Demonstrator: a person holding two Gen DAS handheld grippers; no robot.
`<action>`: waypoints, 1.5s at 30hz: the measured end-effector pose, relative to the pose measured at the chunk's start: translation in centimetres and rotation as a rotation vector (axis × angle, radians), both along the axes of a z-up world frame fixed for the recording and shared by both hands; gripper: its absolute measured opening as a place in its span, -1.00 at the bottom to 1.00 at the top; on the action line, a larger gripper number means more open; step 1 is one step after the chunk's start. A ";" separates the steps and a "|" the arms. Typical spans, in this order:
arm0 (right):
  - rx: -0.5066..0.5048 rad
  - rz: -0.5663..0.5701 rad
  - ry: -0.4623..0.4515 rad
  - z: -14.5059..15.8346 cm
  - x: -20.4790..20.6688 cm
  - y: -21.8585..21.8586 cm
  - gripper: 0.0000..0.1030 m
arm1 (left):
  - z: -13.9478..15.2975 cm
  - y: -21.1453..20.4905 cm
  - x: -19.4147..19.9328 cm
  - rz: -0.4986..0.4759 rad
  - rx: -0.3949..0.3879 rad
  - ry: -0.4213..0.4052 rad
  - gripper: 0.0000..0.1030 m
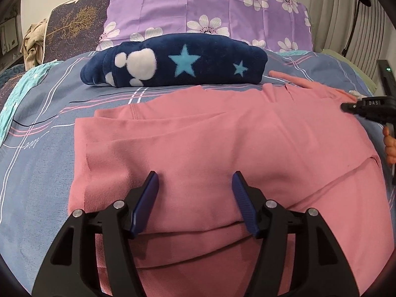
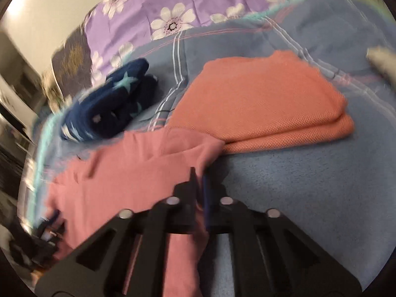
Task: Fold small clothes
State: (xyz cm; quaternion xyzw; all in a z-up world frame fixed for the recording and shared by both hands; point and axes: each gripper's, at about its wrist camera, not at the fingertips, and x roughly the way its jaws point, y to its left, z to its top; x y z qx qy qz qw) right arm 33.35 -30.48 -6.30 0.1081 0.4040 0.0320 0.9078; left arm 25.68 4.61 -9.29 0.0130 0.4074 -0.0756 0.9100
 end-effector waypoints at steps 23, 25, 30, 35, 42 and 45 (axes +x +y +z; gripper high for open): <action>-0.361 0.132 -0.009 -3.7 -10.0 6.3 -0.29 | -0.1 -0.6 0.0 -0.030 0.003 0.003 0.52; -0.369 0.131 -0.011 -3.5 -10.2 6.5 -0.28 | -0.1 -0.6 0.0 -0.029 0.003 0.002 0.52; -0.415 0.071 -0.035 -2.1 -10.8 7.1 -0.31 | 0.8 -0.3 -0.7 0.005 0.015 -0.041 0.52; -0.407 0.087 -0.095 1.8 -15.2 7.0 -0.31 | 4.6 1.0 -4.9 -0.025 -0.088 -0.100 0.54; -0.371 0.079 -0.182 6.0 -22.8 6.8 -0.23 | 5.3 3.1 -14.5 -0.029 -0.010 -0.095 0.75; -0.366 0.089 -0.195 6.7 -25.2 7.2 -0.20 | 4.2 4.2 -17.8 -0.021 -0.025 -0.047 0.75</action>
